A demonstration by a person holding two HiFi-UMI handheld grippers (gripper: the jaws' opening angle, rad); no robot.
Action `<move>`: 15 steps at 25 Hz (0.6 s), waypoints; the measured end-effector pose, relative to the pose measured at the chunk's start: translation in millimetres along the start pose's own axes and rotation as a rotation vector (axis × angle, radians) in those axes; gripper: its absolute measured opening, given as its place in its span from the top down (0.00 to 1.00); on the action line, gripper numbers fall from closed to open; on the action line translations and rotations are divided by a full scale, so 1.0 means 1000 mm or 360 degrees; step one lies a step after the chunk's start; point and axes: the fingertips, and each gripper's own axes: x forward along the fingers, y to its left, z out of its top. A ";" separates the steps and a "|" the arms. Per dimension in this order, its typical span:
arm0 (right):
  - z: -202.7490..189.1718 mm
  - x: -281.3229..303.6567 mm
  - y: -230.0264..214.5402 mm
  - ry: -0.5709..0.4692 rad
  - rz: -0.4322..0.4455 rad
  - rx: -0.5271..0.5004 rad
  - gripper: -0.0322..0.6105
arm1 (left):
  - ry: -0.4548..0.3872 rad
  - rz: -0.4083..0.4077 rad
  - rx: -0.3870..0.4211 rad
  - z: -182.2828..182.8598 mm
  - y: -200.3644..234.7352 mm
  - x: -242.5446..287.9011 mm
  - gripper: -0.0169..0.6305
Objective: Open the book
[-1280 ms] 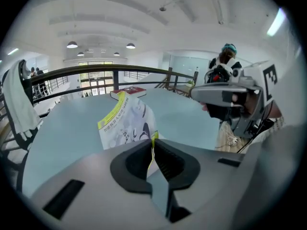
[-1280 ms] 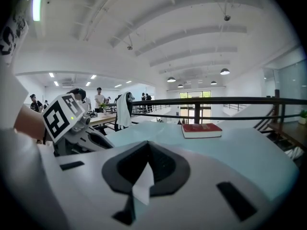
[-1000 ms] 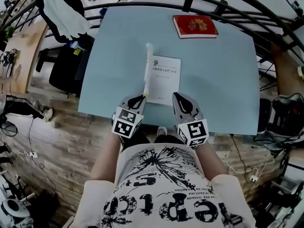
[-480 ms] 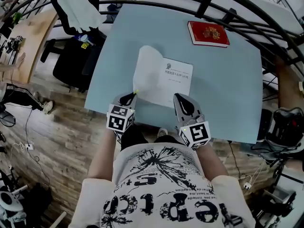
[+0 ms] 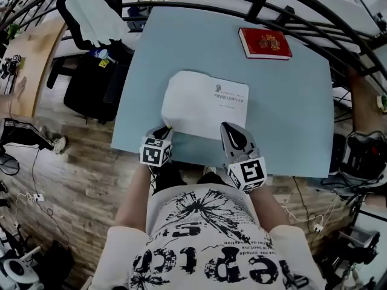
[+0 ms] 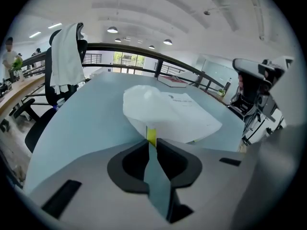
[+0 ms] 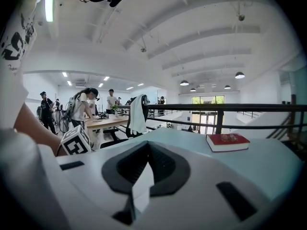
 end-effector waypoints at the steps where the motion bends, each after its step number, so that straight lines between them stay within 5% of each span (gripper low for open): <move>1: 0.000 0.002 0.001 0.0006 -0.0010 0.0002 0.93 | 0.0021 -0.0006 0.0002 -0.003 0.002 0.004 0.87; 12: -0.010 0.011 0.011 0.0054 -0.0100 0.0050 0.93 | 0.0139 -0.0038 -0.0106 -0.017 0.009 0.017 0.84; 15: -0.010 0.009 0.010 0.0046 -0.0104 0.0052 0.93 | 0.0133 0.0007 -0.0059 -0.018 0.013 0.010 0.74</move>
